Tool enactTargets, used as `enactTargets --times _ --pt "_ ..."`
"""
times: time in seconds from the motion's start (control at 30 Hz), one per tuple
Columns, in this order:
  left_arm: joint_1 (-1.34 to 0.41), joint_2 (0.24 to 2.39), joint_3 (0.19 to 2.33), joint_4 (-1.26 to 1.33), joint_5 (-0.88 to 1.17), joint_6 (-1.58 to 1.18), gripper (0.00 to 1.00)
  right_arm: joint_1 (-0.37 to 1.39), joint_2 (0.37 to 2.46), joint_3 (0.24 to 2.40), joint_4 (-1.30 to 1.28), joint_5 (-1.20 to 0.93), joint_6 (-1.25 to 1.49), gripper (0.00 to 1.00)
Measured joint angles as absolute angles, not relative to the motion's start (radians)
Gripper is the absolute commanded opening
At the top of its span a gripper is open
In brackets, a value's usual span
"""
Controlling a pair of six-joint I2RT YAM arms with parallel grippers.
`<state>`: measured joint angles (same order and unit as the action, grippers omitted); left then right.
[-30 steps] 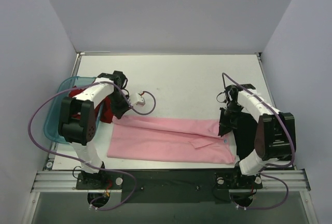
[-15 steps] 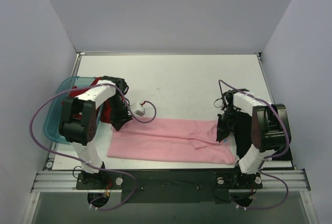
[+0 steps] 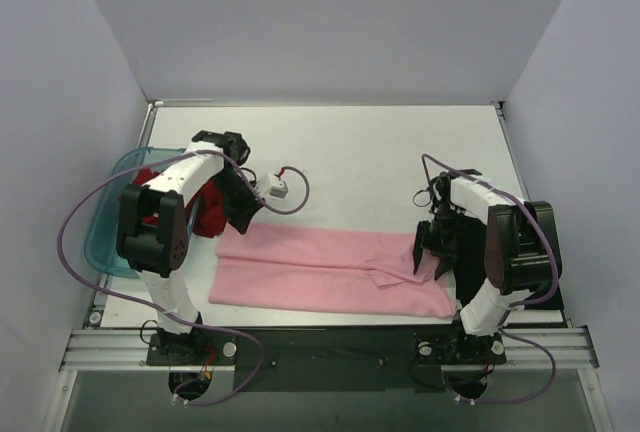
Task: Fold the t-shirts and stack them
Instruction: Fold the other side of the tshirt into a rectangle, then rotate the tshirt 90 degrees
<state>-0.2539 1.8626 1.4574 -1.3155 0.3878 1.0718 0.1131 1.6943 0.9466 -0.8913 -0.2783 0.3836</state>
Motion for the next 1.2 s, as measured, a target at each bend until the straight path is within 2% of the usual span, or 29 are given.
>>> enactTargets --times 0.13,0.2,0.23,0.3,0.4,0.53,0.67,0.83,1.0,1.2 --pt "-0.266 1.861 1.393 -1.232 0.381 0.962 0.12 0.113 1.663 0.987 -0.943 -0.232 0.385 0.48" --pt "-0.277 1.861 1.335 -1.186 0.349 0.936 0.11 0.116 1.626 1.035 -0.97 -0.203 0.388 0.36" --pt "-0.282 1.861 1.301 -1.164 0.329 0.926 0.11 0.119 1.605 1.061 -0.974 -0.188 0.391 0.26" --pt "-0.29 1.861 1.235 -1.124 0.286 0.917 0.09 0.125 1.564 1.106 -0.973 -0.17 0.397 0.13" --pt "-0.291 1.861 1.163 -1.082 0.23 0.895 0.09 0.141 1.531 1.122 -0.952 -0.169 0.416 0.01" --pt "-0.292 1.845 1.141 -1.068 0.21 0.867 0.09 0.144 1.57 1.082 -0.892 -0.175 0.437 0.0" --pt "-0.292 1.842 1.141 -1.073 0.216 0.86 0.12 0.11 1.708 1.054 -0.815 -0.183 0.453 0.0" --pt "-0.27 1.838 1.195 -1.147 0.348 0.892 0.15 0.093 1.872 1.112 -0.768 -0.184 0.472 0.0" --pt "-0.194 1.815 1.316 -1.149 0.491 0.845 0.18 0.077 2.06 1.382 -0.866 -0.21 0.476 0.0" --pt "-0.138 1.804 1.344 -1.048 0.479 0.709 0.24 0.067 2.384 1.982 -0.886 -0.29 0.484 0.0"
